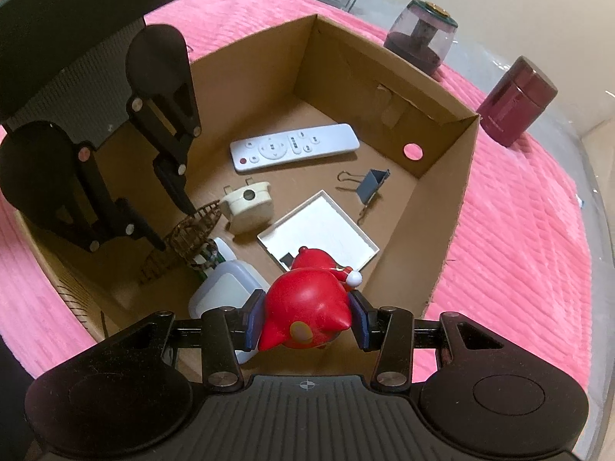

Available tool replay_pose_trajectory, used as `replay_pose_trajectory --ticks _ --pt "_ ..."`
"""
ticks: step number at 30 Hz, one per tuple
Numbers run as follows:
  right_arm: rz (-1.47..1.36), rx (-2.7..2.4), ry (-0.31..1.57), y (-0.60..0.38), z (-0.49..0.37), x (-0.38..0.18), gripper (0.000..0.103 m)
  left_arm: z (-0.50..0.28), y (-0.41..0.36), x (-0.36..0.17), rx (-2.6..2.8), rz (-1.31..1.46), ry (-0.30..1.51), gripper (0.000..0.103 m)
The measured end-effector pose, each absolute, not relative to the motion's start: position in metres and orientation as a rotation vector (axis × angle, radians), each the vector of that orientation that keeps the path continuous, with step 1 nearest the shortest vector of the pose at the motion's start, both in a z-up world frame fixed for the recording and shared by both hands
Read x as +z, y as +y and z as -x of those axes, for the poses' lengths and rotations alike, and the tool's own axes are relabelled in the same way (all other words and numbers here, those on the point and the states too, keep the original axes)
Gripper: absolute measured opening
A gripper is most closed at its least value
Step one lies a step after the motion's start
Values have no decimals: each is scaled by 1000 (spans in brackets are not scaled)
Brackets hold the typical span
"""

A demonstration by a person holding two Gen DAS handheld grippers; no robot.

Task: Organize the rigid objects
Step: 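Lower the keychain into the box with the left tool while the right tool lowers the bird, then open both tools to release the bird and keychain, then lift out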

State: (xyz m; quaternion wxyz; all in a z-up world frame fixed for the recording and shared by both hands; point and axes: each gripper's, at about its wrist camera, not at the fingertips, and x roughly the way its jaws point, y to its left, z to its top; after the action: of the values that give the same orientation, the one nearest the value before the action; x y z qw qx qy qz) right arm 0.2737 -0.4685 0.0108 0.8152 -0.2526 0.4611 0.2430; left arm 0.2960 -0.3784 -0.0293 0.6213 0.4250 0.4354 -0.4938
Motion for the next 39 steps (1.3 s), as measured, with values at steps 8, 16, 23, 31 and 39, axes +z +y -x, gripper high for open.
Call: replay_pose_trajectory --ticks 8,16,23,31,39 --pt "534 477 989 -468 -280 13 42 -297 -368 -17 -1143 -896 969 24" --pt "536 450 1012 -458 -302 5 42 -302 -355 3 -1103 -790 897 24" --pt "536 441 1045 -449 -321 -9 42 -312 -343 10 -1066 -737 853 24" --pt "568 453 1058 -438 -335 -22 42 -312 -332 12 -1060 -707 831 24" --pt "566 466 1082 -432 -342 -32 43 -312 -326 15 -1060 -685 813 24"
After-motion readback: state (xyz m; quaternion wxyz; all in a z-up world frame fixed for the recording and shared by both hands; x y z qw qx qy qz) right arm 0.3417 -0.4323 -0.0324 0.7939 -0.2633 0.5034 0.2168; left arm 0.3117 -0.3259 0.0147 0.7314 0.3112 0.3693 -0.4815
